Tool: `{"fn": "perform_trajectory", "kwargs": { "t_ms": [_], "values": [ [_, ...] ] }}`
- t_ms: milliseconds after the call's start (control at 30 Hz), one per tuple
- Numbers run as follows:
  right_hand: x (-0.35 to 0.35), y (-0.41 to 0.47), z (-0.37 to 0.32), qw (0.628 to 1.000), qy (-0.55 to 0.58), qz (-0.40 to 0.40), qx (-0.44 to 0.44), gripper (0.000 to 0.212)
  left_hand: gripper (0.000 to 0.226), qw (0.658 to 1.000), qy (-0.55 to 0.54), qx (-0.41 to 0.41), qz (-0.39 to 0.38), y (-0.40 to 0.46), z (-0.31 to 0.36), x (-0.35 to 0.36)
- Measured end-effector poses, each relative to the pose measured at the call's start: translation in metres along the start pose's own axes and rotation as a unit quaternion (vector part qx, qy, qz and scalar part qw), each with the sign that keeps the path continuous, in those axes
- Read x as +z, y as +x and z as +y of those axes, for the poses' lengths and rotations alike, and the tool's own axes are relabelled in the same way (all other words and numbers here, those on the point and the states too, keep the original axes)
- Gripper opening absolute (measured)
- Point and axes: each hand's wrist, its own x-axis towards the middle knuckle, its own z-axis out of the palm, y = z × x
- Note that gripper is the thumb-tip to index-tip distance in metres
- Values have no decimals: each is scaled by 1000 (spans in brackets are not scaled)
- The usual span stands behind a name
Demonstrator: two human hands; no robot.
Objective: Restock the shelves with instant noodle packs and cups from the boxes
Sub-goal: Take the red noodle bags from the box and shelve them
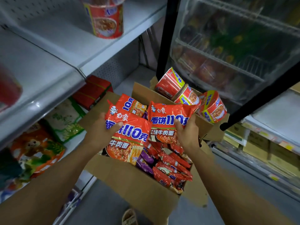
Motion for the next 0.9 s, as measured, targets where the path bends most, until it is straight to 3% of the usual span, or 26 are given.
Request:
{"fn": "perform_trajectory", "kwargs": {
  "t_ms": [67,200,467,633,900],
  "values": [
    [-6,-2,-17,1000,0,-12,-24,56,40,1000,3,8,24,-8,9,-15],
    [-18,-9,-57,996,-3,-26,-84,38,40,997,27,34,58,-27,26,-46],
    [-36,-31,-140,975,12,-63,-211,26,42,986,10,39,164,-92,51,-110],
    [-34,-52,-180,957,23,-118,-265,26,54,970,-9,16,241,-149,57,-139],
    [-36,-115,-238,901,62,-210,-374,30,48,927,-22,-41,372,-257,55,-173]
  ]
}}
